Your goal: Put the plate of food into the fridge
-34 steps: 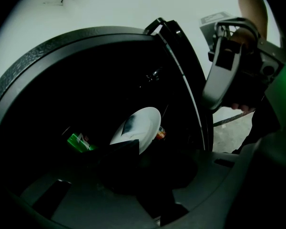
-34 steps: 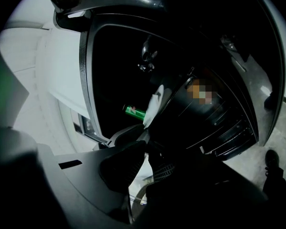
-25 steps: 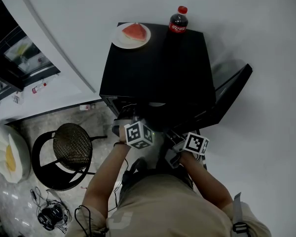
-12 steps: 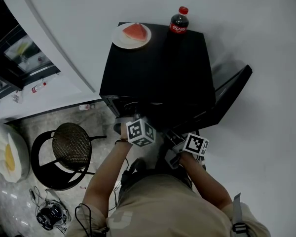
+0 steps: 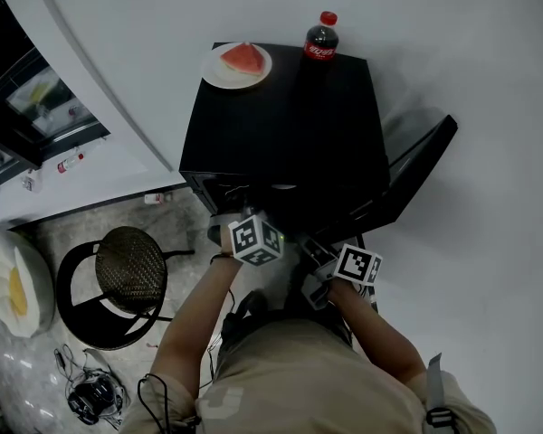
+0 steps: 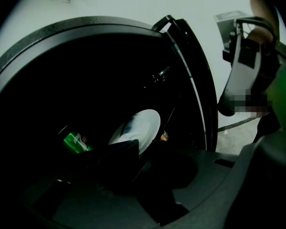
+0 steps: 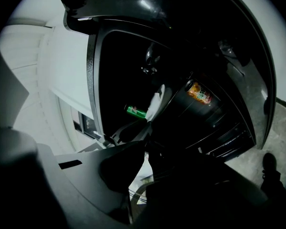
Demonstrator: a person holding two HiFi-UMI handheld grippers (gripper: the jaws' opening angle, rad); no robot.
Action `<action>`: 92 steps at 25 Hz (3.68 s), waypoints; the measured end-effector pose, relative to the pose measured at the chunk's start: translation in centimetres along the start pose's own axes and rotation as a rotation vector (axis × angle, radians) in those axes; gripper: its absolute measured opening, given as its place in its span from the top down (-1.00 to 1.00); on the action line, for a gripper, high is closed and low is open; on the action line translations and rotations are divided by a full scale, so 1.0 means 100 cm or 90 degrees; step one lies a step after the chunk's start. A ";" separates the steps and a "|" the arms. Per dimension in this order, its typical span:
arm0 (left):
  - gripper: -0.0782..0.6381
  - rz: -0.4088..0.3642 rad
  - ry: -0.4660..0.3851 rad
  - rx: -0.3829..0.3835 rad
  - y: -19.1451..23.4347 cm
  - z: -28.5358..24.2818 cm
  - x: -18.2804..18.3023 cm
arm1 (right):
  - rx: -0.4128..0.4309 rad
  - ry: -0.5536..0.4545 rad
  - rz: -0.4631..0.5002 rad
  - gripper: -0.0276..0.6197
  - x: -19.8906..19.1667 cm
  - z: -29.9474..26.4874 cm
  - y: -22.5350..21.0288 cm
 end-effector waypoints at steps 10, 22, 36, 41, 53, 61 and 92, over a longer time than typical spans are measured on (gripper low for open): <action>0.54 0.009 -0.002 0.007 0.001 -0.001 0.001 | -0.062 0.042 0.085 0.81 0.001 -0.005 0.002; 0.51 0.011 -0.002 -0.010 -0.004 0.001 0.005 | -0.061 0.045 0.071 0.81 0.000 0.001 -0.002; 0.65 0.043 -0.016 0.024 0.005 0.003 0.002 | -0.063 0.048 0.071 0.81 -0.003 0.006 -0.008; 0.65 0.044 -0.017 0.022 0.006 0.000 0.004 | -0.068 0.041 0.070 0.81 0.000 0.009 -0.009; 0.65 0.075 -0.041 0.028 0.001 0.017 0.003 | -0.058 0.052 0.088 0.81 -0.006 0.003 -0.002; 0.75 0.114 -0.049 -0.011 -0.009 0.038 0.000 | -0.059 0.064 0.143 0.81 -0.014 -0.001 0.010; 0.75 0.298 -0.104 -0.059 -0.026 0.138 -0.020 | -0.062 0.096 0.377 0.81 -0.059 0.006 0.065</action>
Point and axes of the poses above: the fingertips, and each gripper's own axes: z backward along the fingers, y to its left, x out of its top, the point moved 1 cm from there along z, backward along the fingers
